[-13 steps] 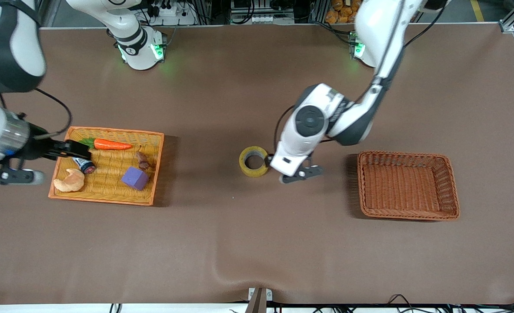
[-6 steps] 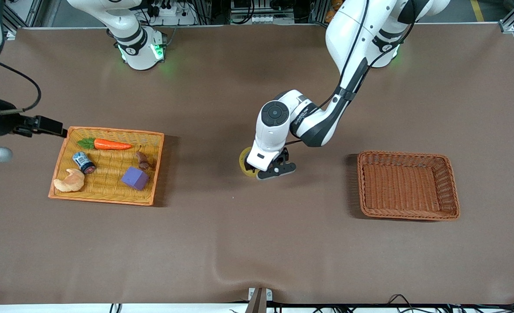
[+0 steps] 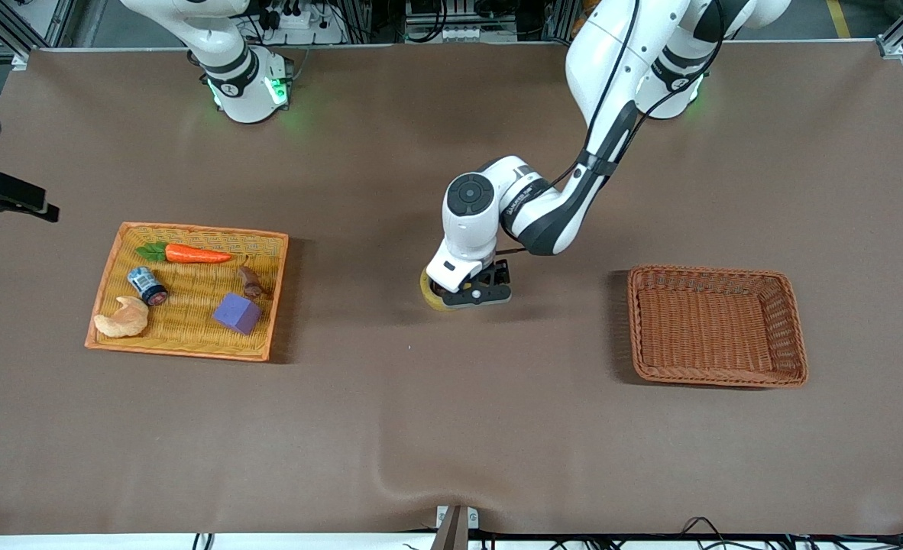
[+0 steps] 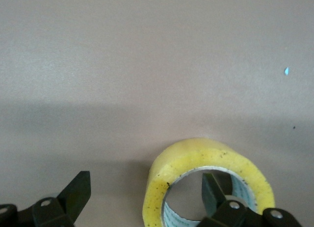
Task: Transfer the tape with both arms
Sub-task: 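Grasp the tape roll with the left gripper while the right gripper withdraws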
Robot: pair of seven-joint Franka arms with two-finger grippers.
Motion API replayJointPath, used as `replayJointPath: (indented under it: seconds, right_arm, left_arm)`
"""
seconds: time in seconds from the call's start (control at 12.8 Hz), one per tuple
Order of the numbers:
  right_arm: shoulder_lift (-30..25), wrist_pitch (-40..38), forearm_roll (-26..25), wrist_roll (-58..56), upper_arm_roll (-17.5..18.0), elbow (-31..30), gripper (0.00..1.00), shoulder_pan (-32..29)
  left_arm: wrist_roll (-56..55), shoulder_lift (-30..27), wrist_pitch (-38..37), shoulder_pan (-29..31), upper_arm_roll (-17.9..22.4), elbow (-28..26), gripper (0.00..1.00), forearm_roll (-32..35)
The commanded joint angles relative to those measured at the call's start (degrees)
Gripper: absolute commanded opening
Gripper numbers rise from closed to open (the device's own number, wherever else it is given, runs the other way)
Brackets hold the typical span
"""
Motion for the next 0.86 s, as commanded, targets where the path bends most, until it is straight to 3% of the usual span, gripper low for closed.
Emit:
replayJointPath:
  seconds: [0.0,0.31,0.39,0.47,0.55,0.78]
  right_arm:
    - [-2.7,0.6,-0.8,-0.5,0.9,-1.8,1.0,-1.8]
    - [-4.7,1.1,-2.2,-1.3,0.9,-4.2,1.0,-2.3]
    - [-5.0,1.4,-5.4,-4.5,1.2,-5.0,1.0,-2.3]
    - [-5.1,1.1,-5.8,-5.2,1.5,-5.3,1.0,-2.4]
    - [-4.8,0.8,-5.7,-5.2,1.5,-5.4,1.0,-2.6]
    - [-4.6,0.2,-4.7,-4.0,1.5,-5.4,1.0,-2.1]
  left_arm:
    - [1.5,1.0,-0.5,-0.8,0.3,0.5,1.0,1.2]
    - [1.2,2.4,-0.4,-1.1,0.3,0.7,1.0,1.2]
    - [0.3,2.5,-0.4,-1.1,0.3,0.7,0.92,1.0]
    - [-0.5,2.5,-0.4,-1.4,0.3,0.7,0.42,0.4]
    - [-3.7,2.7,-0.4,-1.9,0.4,0.7,0.0,0.8]
    - [-5.1,3.4,-0.1,-2.3,0.5,0.7,0.0,1.1]
